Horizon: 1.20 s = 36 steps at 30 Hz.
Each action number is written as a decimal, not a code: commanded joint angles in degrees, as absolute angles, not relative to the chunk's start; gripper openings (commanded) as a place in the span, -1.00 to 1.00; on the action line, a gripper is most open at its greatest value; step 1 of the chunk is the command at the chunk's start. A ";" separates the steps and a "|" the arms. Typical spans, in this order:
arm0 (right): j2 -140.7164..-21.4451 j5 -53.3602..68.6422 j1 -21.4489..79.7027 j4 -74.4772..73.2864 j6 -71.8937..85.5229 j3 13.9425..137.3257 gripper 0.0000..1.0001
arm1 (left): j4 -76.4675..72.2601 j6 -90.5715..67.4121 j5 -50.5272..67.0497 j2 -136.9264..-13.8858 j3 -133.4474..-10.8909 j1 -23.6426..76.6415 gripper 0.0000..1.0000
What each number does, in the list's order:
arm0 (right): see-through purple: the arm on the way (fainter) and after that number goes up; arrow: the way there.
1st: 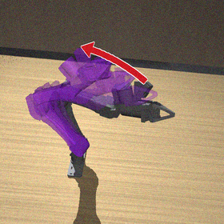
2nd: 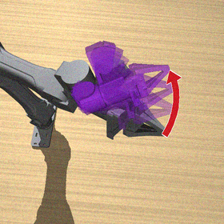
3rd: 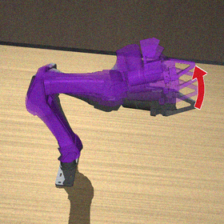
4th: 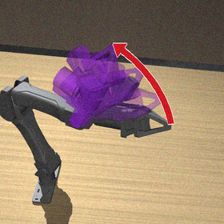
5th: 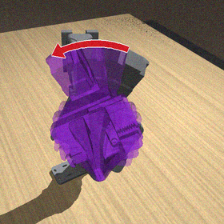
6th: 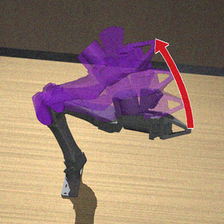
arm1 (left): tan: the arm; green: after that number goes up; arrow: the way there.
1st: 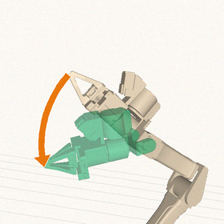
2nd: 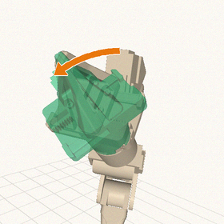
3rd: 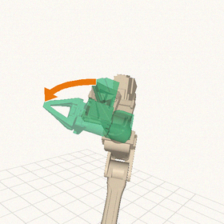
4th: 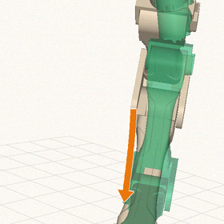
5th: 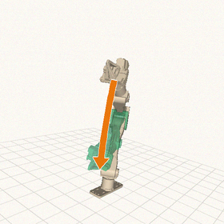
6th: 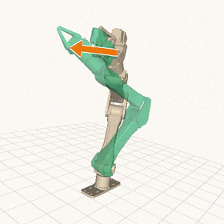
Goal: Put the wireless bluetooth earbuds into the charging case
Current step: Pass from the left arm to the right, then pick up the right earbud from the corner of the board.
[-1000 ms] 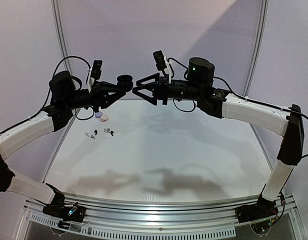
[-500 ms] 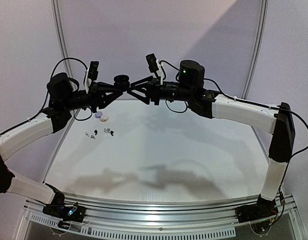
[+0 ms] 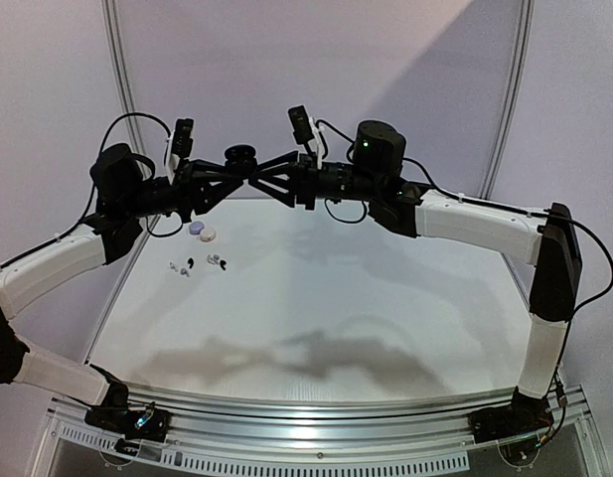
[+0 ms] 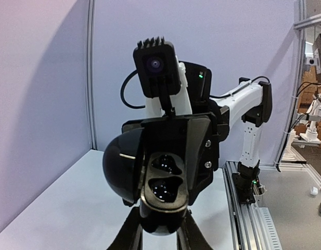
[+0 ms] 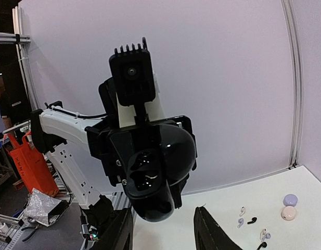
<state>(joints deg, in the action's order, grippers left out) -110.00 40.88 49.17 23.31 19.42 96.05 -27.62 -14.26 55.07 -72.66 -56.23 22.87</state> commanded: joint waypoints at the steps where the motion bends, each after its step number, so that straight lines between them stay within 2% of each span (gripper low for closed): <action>1: -111.01 42.76 49.61 25.97 20.40 97.67 -0.22 | -28.47 -14.77 55.82 -73.39 -56.33 23.32 -1.00; 8: -112.03 44.05 49.70 25.56 20.62 98.92 -0.48 | -28.47 -14.37 55.81 -73.59 -56.51 23.51 -1.00; 15: -112.32 44.69 49.90 25.14 20.40 99.38 -0.61 | -28.37 -13.65 55.90 -73.86 -57.08 23.65 -1.00; 26: -112.20 45.26 49.91 25.31 20.26 99.00 -0.99 | -27.19 -13.35 55.99 -73.86 -56.95 24.08 -1.00; 28: -111.79 44.80 49.87 26.55 19.97 98.10 -1.00 | -26.93 -13.07 55.99 -73.77 -56.87 24.15 -1.00; 29: -111.43 44.48 49.90 26.96 19.76 97.52 -1.00 | -26.42 -12.81 55.94 -73.67 -56.87 24.15 -0.87; 33: -109.91 42.61 49.84 27.33 17.55 95.34 -1.00 | -24.12 -10.76 55.73 -73.31 -57.04 24.05 0.06; 36: -108.76 40.98 49.86 27.82 16.50 93.85 -1.00 | -22.01 -9.89 55.67 -72.92 -56.98 23.93 0.44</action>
<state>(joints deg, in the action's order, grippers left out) -110.98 43.20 49.50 26.22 18.35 96.18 -25.89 -12.23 55.11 -72.79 -56.34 23.53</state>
